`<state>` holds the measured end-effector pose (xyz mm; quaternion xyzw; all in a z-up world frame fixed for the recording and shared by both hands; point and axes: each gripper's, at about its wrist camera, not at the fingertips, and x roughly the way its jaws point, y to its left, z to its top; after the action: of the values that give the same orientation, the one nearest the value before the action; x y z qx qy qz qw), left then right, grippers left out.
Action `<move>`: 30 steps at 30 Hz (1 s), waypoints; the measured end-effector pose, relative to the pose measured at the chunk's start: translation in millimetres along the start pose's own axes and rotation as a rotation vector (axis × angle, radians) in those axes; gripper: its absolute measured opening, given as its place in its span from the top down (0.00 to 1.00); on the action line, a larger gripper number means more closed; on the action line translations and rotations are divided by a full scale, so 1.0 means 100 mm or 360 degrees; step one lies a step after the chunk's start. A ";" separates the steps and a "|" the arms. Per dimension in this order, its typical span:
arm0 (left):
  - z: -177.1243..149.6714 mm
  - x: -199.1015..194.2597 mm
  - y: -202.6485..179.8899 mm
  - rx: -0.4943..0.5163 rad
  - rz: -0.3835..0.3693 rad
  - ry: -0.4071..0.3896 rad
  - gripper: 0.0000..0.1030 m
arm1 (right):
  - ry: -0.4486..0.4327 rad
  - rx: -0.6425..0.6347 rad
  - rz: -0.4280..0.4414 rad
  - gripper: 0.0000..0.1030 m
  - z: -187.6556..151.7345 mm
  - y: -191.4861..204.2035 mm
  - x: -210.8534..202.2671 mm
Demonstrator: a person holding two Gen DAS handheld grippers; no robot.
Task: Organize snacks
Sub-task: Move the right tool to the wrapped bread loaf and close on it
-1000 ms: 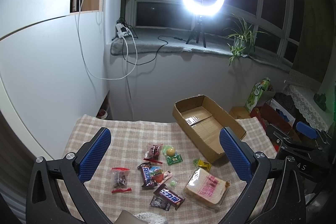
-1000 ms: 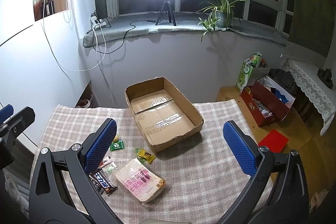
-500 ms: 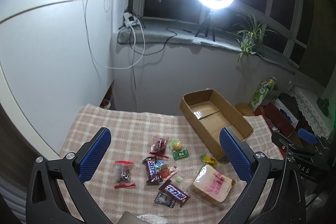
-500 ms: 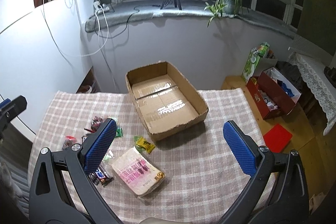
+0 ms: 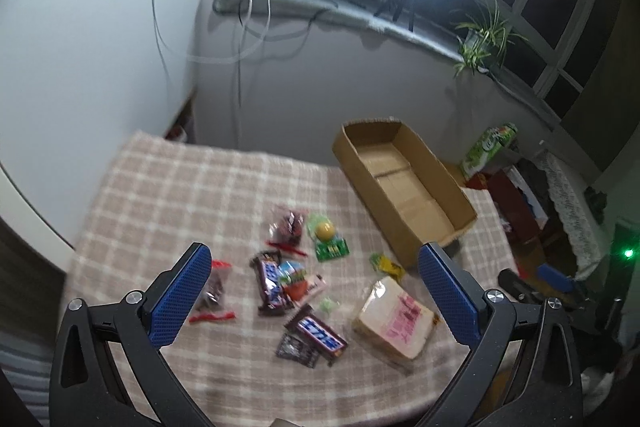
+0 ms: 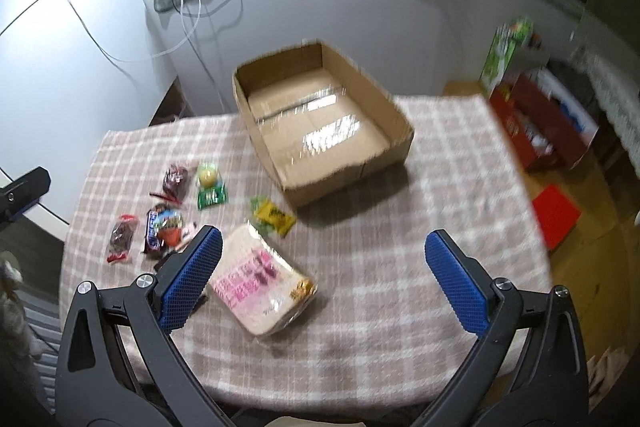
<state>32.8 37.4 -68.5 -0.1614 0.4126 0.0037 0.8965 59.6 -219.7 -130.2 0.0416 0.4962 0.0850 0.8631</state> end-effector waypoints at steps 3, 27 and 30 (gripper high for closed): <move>-0.02 0.16 0.04 -0.0029 -0.0077 0.0116 0.01 | 0.0103 0.0093 0.0084 0.00 -0.08 -0.10 0.17; -0.36 1.29 -0.33 0.0167 -0.0488 0.0776 0.51 | 0.0548 0.0470 0.0498 0.38 -0.55 -0.23 0.90; -0.38 1.40 -0.36 0.0177 -0.0488 0.0823 0.51 | 0.0558 0.0484 0.0510 0.39 -0.57 -0.23 0.93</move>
<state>101.9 -25.5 -185.0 -0.1681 0.5975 -0.1956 0.7593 58.9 -225.1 -241.1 0.2331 0.6321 0.1508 0.7235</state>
